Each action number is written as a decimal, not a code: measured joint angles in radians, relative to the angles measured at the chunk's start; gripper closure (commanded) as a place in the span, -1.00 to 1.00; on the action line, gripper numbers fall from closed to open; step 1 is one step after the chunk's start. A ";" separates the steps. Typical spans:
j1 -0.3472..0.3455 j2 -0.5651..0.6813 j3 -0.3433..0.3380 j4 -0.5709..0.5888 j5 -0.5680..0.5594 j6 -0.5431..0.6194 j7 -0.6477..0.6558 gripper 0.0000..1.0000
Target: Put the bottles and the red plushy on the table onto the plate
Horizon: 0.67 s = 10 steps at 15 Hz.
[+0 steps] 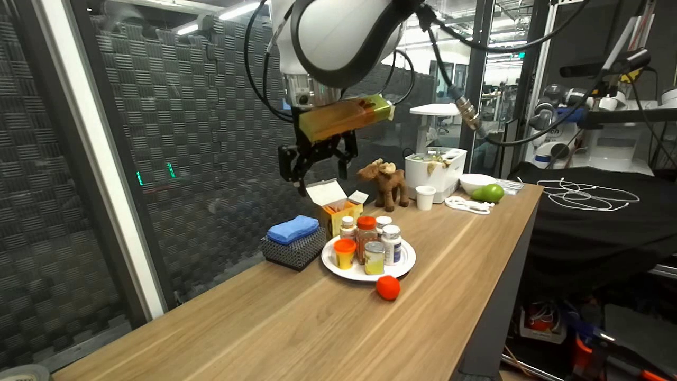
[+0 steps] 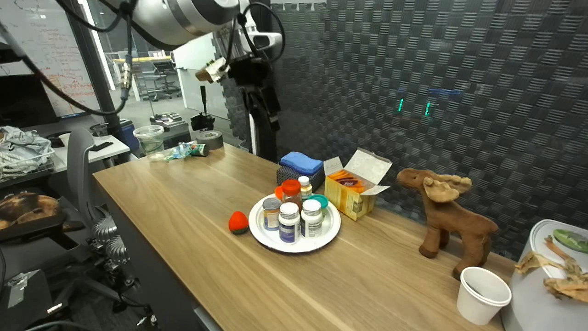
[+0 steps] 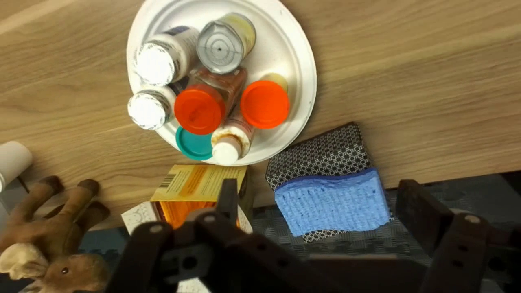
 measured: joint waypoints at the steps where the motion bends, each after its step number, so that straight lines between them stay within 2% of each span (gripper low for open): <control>1: 0.002 -0.042 0.011 -0.039 -0.004 -0.011 0.002 -1.00; 5: -0.005 -0.204 0.063 -0.229 0.000 -0.055 0.000 -1.00; 8: -0.037 -0.317 0.109 -0.318 0.077 -0.136 -0.148 -1.00; 10: -0.046 -0.366 0.114 -0.340 0.089 -0.156 -0.187 -1.00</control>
